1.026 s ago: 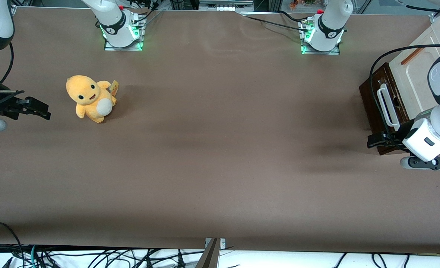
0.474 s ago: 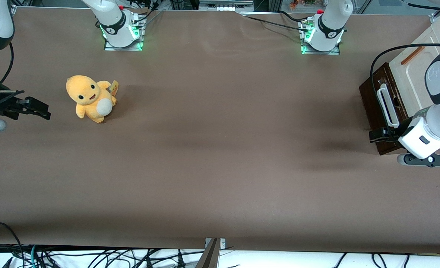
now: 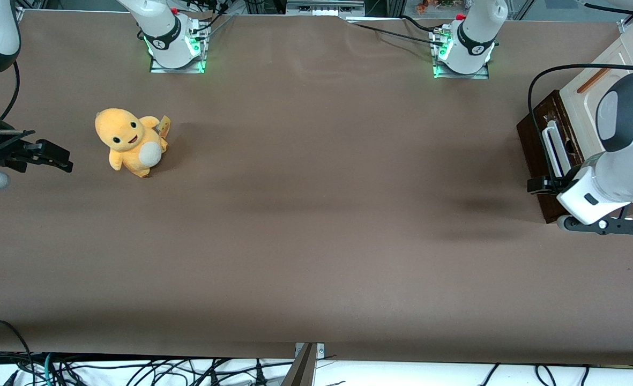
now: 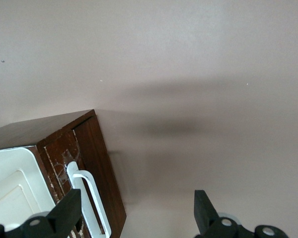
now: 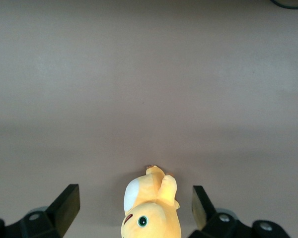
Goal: Open lower drawer with left arm only
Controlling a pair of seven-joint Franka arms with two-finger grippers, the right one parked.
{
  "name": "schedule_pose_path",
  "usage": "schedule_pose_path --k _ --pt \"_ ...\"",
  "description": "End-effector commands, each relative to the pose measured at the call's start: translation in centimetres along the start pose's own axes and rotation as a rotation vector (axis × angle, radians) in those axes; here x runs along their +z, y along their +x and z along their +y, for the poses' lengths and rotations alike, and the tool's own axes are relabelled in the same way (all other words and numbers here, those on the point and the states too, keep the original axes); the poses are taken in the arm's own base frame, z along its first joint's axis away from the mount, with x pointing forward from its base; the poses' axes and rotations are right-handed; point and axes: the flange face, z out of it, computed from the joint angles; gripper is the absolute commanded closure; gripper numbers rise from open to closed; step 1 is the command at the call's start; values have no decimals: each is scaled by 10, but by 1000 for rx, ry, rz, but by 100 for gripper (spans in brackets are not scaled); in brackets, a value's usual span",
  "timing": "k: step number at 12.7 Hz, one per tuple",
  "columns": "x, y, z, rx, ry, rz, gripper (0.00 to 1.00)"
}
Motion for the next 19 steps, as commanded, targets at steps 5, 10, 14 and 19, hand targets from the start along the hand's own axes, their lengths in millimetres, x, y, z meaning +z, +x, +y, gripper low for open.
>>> schedule_pose_path --k 5,10,14,19 --pt "31 4 14 -110 199 -66 0" --pt "68 5 70 -90 375 -153 0" --pt "105 1 92 -116 571 -174 0" --pt "162 -18 121 -169 822 -222 0"
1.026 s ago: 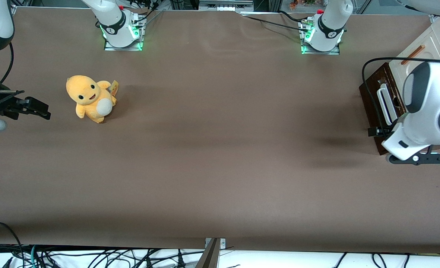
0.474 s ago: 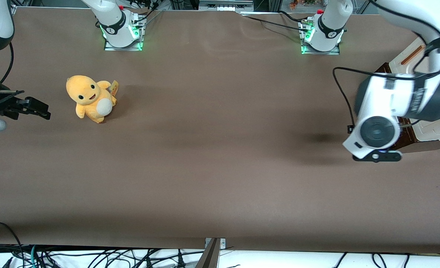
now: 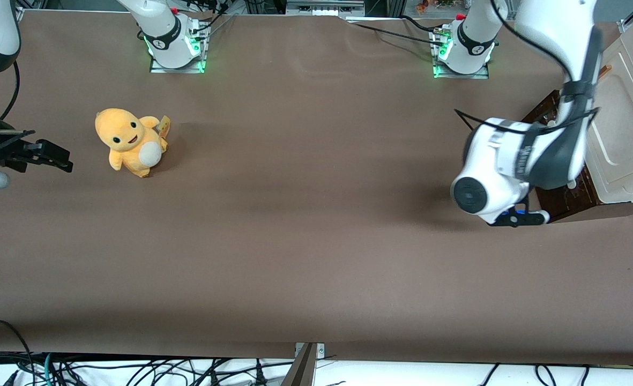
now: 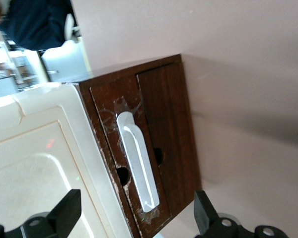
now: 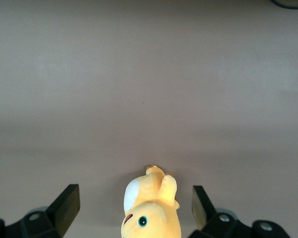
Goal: Open lower drawer with left arm only
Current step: 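Swing the left gripper out and around to face the lower drawer handle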
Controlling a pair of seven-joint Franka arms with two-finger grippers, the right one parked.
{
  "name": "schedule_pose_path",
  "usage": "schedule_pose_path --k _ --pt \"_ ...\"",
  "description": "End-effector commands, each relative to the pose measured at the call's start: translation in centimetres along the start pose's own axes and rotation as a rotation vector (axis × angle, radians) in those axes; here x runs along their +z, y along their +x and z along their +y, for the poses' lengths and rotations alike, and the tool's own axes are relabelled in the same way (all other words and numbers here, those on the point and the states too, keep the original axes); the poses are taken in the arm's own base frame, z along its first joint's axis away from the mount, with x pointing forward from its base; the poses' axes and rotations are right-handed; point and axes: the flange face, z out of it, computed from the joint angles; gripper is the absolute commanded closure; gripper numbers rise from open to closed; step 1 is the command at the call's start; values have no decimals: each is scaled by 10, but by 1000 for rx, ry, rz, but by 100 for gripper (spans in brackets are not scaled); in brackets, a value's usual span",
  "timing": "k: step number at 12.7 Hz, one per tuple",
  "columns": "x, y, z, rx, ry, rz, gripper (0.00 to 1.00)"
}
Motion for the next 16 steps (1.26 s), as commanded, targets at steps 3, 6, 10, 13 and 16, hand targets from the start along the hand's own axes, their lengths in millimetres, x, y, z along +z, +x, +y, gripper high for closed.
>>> schedule_pose_path --k 3,6,10,13,16 --pt "25 -11 26 -97 127 -21 0" --pt "47 -18 43 -116 199 -25 0" --pt "76 -24 63 -148 295 -16 0" --pt "87 -26 71 -157 314 -22 0" --pt "107 -27 79 -190 383 2 0"
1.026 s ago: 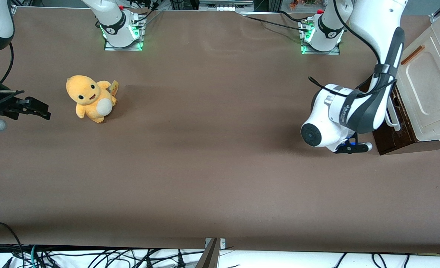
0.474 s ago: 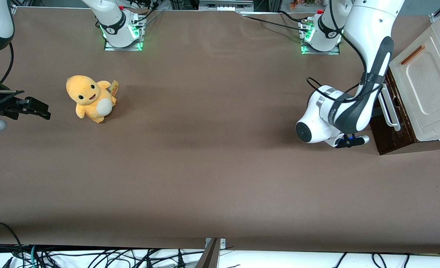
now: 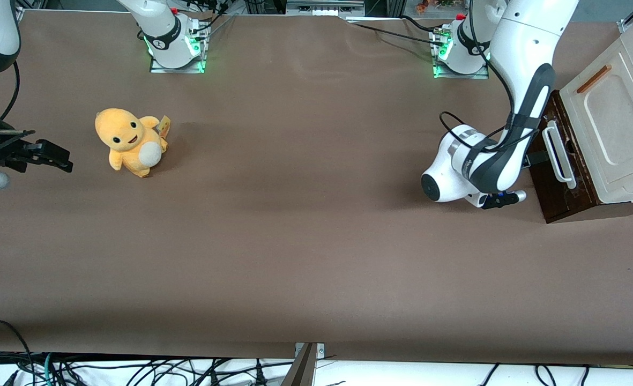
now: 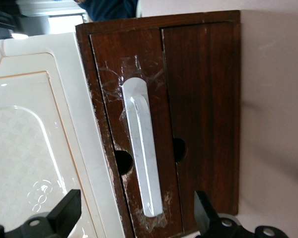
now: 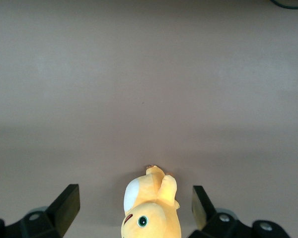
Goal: Open lower drawer with left arm only
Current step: 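Swing the left gripper out and around to face the lower drawer handle, then move the open left gripper onto the white bar handle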
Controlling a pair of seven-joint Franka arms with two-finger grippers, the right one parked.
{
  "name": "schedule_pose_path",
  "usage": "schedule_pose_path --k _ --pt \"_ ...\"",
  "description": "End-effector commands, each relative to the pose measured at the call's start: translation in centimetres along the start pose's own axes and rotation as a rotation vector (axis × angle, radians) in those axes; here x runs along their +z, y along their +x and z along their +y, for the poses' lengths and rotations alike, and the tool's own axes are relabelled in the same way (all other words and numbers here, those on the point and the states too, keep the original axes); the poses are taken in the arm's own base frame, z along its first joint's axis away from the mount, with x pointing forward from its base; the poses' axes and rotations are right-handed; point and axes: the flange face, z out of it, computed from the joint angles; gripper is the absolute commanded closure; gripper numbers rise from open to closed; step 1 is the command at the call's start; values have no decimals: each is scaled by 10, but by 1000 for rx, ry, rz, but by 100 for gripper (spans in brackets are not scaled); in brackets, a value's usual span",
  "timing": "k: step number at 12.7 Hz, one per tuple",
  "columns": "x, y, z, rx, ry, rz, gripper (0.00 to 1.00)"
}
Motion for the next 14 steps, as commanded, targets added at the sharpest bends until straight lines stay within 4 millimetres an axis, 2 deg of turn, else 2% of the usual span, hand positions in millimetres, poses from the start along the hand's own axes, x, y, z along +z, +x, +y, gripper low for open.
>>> schedule_pose_path --k 1,9,14 --pt "11 -4 6 -20 64 28 0" --pt "33 -7 30 -76 144 60 0" --pt "53 4 27 -97 185 81 0"
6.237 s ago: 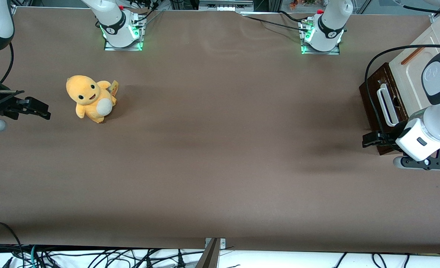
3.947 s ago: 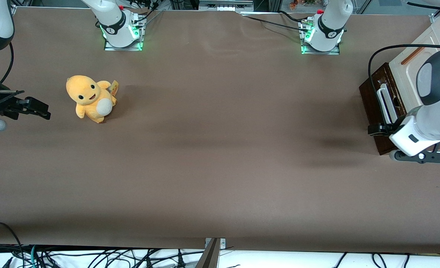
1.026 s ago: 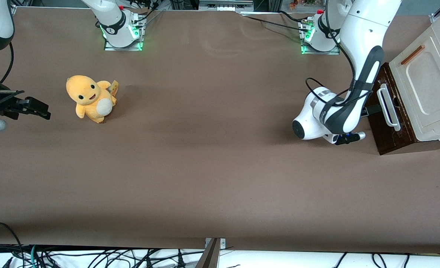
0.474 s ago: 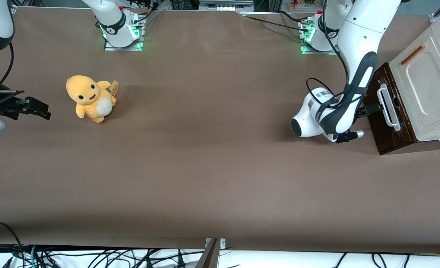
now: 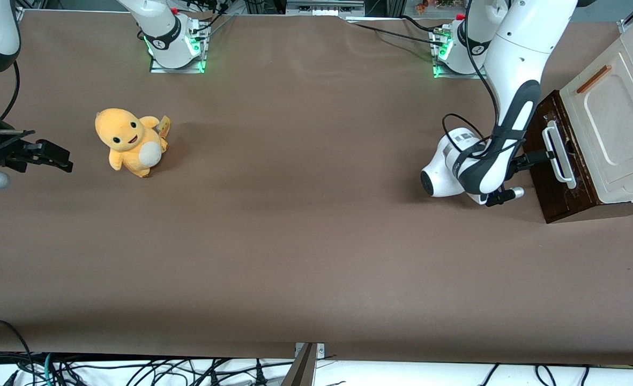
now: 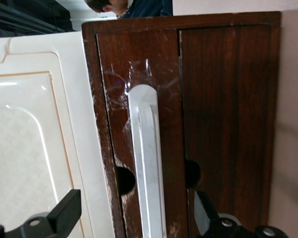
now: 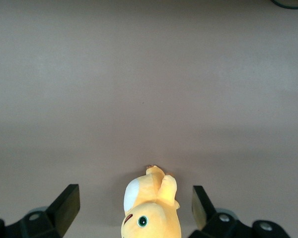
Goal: Open lower drawer with left arm only
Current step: 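Move the open left gripper onto the white bar handle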
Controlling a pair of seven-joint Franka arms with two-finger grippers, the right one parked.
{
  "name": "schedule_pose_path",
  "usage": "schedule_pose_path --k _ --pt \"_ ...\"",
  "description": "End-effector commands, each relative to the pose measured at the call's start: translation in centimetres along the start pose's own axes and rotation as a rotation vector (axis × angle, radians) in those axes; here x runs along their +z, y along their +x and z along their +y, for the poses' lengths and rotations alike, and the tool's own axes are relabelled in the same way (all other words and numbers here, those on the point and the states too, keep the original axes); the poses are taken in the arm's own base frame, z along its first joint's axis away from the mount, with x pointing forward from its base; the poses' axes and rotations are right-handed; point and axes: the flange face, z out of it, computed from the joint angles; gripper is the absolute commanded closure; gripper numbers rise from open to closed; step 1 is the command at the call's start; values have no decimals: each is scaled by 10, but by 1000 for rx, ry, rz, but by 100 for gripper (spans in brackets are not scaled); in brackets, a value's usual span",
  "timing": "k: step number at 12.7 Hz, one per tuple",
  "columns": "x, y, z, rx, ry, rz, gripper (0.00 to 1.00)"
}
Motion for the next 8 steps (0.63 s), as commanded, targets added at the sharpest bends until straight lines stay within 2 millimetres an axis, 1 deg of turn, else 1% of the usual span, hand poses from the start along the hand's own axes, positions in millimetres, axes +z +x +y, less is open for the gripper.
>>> schedule_pose_path --k 1,4,5,8 --pt "11 3 -1 -19 32 16 0" --pt "19 7 3 -42 40 21 0" --pt "24 8 8 -53 48 18 0" --pt "28 9 11 -71 55 24 0"
